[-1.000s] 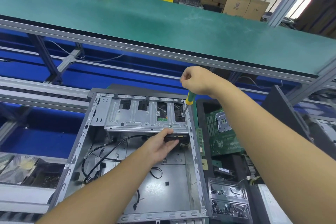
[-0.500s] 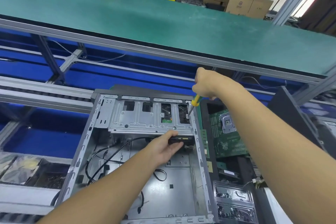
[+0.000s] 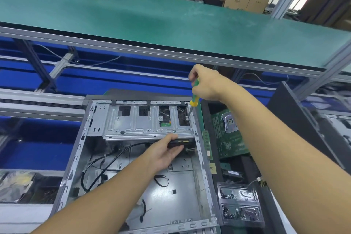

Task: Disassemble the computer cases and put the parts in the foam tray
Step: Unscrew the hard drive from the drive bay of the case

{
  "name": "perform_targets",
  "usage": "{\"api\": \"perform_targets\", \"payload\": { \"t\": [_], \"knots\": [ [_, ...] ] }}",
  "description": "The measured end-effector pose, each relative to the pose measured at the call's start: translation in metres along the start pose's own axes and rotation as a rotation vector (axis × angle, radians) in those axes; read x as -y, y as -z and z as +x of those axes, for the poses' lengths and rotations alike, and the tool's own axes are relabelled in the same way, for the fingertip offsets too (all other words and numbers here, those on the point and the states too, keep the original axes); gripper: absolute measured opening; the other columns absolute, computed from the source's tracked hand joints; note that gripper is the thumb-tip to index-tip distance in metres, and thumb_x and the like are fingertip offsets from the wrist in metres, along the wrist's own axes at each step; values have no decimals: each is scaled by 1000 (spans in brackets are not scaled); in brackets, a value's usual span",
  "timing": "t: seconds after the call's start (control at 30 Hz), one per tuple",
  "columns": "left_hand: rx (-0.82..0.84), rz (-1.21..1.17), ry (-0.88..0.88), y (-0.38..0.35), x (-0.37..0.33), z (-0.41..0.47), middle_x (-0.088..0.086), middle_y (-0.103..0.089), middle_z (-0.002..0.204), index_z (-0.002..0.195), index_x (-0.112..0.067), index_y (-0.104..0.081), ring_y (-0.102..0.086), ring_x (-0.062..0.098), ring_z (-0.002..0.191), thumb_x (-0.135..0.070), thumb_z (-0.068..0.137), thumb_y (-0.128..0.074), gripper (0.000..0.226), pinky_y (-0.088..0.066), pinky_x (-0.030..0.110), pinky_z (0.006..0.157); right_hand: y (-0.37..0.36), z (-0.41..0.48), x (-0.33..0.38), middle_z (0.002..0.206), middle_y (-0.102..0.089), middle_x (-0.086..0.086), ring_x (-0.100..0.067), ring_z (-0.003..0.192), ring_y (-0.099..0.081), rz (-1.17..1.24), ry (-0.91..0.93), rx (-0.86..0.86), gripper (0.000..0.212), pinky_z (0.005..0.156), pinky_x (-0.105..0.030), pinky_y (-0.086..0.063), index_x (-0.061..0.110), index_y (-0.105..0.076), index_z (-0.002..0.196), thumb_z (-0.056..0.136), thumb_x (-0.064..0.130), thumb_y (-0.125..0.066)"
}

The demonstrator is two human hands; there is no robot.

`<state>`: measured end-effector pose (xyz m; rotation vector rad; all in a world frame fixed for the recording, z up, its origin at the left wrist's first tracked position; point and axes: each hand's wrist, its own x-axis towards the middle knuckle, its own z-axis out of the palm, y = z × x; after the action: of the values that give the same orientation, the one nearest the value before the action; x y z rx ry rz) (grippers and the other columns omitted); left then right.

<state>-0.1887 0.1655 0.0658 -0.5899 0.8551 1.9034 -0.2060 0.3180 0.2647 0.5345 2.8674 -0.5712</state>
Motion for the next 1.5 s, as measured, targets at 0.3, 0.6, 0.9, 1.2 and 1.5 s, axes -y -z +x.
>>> {"api": "perform_targets", "payload": {
  "t": [0.3,0.6,0.9,1.2,1.5],
  "knots": [
    [11,-1,-8,1,0,1,20,-72,95,95,1,-64,-69,31,94,0,89,-66,6,-57,37,81,-16,-1,0,100,-61,-14,-26,62,-46,-311,-60,-298,38,53,-34,-31,6,-39,129,107,37,-35],
    [5,-12,-10,1,0,0,18,-75,85,94,1,-64,-69,31,93,0,88,-68,7,-57,35,83,-6,-7,2,102,-52,-10,-34,88,-53,-412,-100,-150,42,63,-38,-45,16,-46,135,105,44,-39],
    [-4,-7,-39,3,0,2,19,-74,91,97,1,-65,-69,32,96,0,86,-70,13,-57,36,85,6,-7,0,125,-55,-4,-30,104,-60,-80,67,65,36,83,-41,-53,22,-51,129,94,22,-56],
    [-14,-4,-58,3,3,2,17,-75,86,94,1,-66,-69,31,95,-2,84,-73,12,-58,36,87,-2,-1,-6,124,-51,-10,-31,104,-53,-182,120,-49,30,81,-43,-50,13,-52,120,93,0,-51],
    [-79,62,-108,1,4,-2,19,-63,101,99,2,-65,-69,31,96,-5,82,-77,22,-58,37,89,-18,1,-8,108,-63,-7,-30,92,-57,-112,236,-299,17,74,-43,-52,16,-56,110,99,9,-46]
  ]
}}
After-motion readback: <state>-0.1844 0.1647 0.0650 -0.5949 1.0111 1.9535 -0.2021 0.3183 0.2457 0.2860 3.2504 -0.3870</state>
